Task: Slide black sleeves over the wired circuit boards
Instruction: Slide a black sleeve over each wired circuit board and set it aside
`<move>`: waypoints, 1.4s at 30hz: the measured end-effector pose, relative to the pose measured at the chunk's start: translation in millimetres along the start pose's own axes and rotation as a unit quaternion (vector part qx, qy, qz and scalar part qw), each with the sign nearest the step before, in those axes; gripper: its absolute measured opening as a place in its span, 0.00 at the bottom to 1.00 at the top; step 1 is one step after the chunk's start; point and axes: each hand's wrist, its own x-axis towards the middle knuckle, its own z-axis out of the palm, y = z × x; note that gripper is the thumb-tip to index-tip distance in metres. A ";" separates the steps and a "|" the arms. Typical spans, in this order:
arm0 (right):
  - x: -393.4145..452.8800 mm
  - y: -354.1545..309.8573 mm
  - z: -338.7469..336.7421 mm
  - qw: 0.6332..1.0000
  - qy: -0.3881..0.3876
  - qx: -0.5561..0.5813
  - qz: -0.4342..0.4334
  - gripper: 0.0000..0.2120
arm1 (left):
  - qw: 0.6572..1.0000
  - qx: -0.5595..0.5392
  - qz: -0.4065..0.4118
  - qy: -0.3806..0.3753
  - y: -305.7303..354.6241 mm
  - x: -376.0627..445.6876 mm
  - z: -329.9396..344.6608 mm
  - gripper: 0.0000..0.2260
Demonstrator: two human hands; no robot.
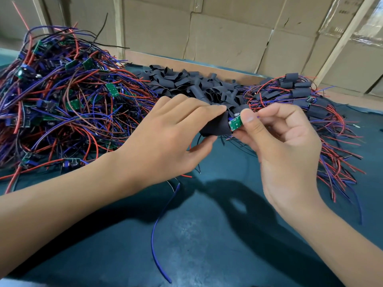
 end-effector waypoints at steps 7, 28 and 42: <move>-6.7 -1.7 3.3 0.983 0.039 -0.133 -0.124 0.11 | 1.000 -0.014 0.002 -0.002 11.0 2.3 0.8 0.16; -9.6 -5.9 0.3 0.989 -0.096 -0.074 -0.086 0.22 | 0.997 -0.075 0.029 -0.004 3.1 5.0 -1.5 0.19; 73.8 -5.0 -79.5 0.982 0.156 -0.105 0.032 0.18 | 0.990 -0.041 -0.050 -0.127 -50.1 -1.8 -20.2 0.11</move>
